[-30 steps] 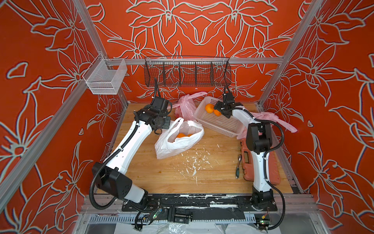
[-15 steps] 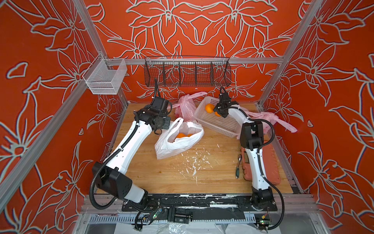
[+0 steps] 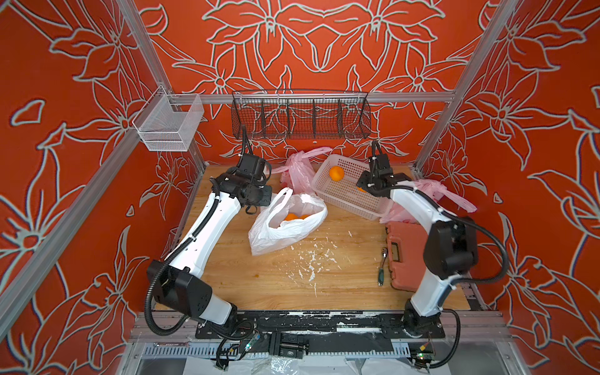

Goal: Place the oranges into plastic bags & tie knots
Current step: Pick up the orange from the basket, then place the orange in the plastic bag.

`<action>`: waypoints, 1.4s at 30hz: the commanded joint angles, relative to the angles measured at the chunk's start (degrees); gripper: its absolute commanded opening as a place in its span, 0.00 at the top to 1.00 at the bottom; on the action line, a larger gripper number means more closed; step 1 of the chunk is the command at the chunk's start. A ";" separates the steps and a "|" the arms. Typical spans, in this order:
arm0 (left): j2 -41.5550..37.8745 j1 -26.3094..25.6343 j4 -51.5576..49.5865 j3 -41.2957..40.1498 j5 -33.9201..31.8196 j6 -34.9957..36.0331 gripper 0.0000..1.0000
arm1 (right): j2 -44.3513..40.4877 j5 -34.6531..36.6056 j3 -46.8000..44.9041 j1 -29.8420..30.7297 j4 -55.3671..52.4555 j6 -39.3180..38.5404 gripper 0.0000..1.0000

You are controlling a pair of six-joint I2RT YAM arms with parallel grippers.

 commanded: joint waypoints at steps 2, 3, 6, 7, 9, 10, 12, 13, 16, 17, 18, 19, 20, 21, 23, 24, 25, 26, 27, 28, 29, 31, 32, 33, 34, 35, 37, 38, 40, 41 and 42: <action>0.40 1.16 -1.73 1.38 0.80 -1.17 1.00 | -16.10 4.78 -11.24 10.37 0.44 -0.29 0.54; 0.68 1.51 -2.02 1.56 0.95 -1.42 1.00 | -20.81 6.63 -14.16 13.92 0.66 0.22 0.54; 1.33 1.84 -2.54 2.17 1.36 -1.88 1.00 | -31.36 12.41 -18.52 24.69 -2.09 3.06 0.54; 1.59 1.84 -2.83 2.40 1.37 -1.96 1.00 | -33.71 13.60 -19.50 28.30 -2.60 4.32 0.54; 1.79 1.88 -3.04 2.59 1.54 -2.10 1.00 | -35.98 15.34 -20.80 35.04 -1.59 5.11 0.54; 1.89 1.92 -3.11 2.69 1.62 -2.23 1.00 | -36.24 16.32 -20.64 38.99 -1.15 4.76 0.54; 1.98 1.93 -3.15 2.80 1.81 -2.33 1.00 | -35.80 17.42 -20.05 44.98 2.10 1.88 0.54; 1.93 1.93 -3.17 2.69 1.97 -2.41 1.00 | -34.96 17.33 -19.77 47.30 4.71 0.17 0.54; 1.84 1.93 -3.21 2.59 2.33 -2.66 1.00 | -30.62 13.60 -18.18 49.42 13.32 -3.56 0.54; 1.73 1.93 -3.24 2.45 2.42 -2.68 1.00 | -28.89 13.38 -17.69 49.35 15.83 -4.25 0.55; 1.64 1.93 -3.18 2.29 2.42 -2.81 1.00 | -26.84 13.83 -17.04 49.36 19.05 -5.21 0.55; 1.39 1.93 -3.14 1.98 2.55 -2.93 1.00 | -24.48 14.56 -15.87 49.23 21.55 -6.65 0.56; 1.19 1.93 -2.88 1.71 2.60 -3.01 1.00 | -21.82 15.93 -13.77 49.05 22.52 -7.53 0.57; 1.12 1.93 -2.72 1.45 2.75 -3.11 1.00 | -19.21 17.89 -11.38 48.56 22.26 -7.49 0.59; 1.22 1.93 -2.79 1.39 2.93 -3.25 1.00 | -14.98 18.86 -8.67 47.30 23.98 -6.99 0.60; 1.21 1.93 -2.92 1.39 2.95 -3.29 1.00 | -12.96 18.31 -7.47 46.23 24.40 -6.34 0.60; 1.26 1.93 -2.93 1.33 2.99 -3.29 1.00 | -11.33 17.37 -6.30 45.35 24.43 -6.07 0.59; 1.30 1.93 -2.82 1.33 3.03 -3.29 1.00 | -9.12 16.31 -4.57 44.46 23.56 -5.89 0.54; 1.35 1.93 -2.78 1.30 3.04 -3.29 1.00 | -7.33 15.72 -2.71 43.99 21.52 -5.42 0.44; 1.35 1.91 -2.86 1.35 3.04 -3.36 1.00 | -6.56 15.04 -2.06 43.91 20.95 -5.51 0.34; 1.35 1.92 -2.88 1.39 3.04 -3.38 1.00 | -6.34 13.58 -2.19 43.91 21.81 -5.94 0.28; 1.32 1.93 -2.95 1.53 2.99 -3.30 1.00 | -7.20 11.06 -3.46 44.08 23.31 -6.25 0.20; 1.30 1.93 -3.15 1.58 2.87 -3.29 1.00 | -7.78 10.45 -4.22 44.26 23.63 -6.41 0.19; 1.30 1.93 -3.19 1.59 2.78 -3.23 1.00 | -8.74 9.90 -4.95 44.43 23.63 -6.71 0.19; 1.36 1.93 -3.23 1.57 2.70 -3.21 1.00 | -9.77 9.03 -5.80 44.56 23.71 -7.04 0.19; 1.33 1.93 -3.27 1.57 2.60 -3.21 1.00 | -11.25 7.63 -7.11 44.82 23.82 -7.72 0.19; 1.41 1.94 -3.42 1.61 2.36 -3.21 1.00 | -15.35 5.09 -10.18 46.04 24.13 -10.70 0.19; 1.43 2.02 -3.43 1.57 2.21 -3.21 1.00 | -17.98 3.99 -12.37 47.50 24.44 -14.03 0.19; 1.67 2.17 -3.50 1.68 1.91 -3.34 1.00 | -23.98 2.46 -16.69 50.99 24.34 -21.39 0.19; 1.82 2.27 -3.50 1.74 1.89 -3.45 1.00 | -27.08 2.36 -18.42 52.68 22.59 -24.23 0.19; 2.14 2.37 -3.72 2.03 1.87 -3.55 1.00 | -30.11 4.20 -20.34 53.86 20.24 -25.20 0.19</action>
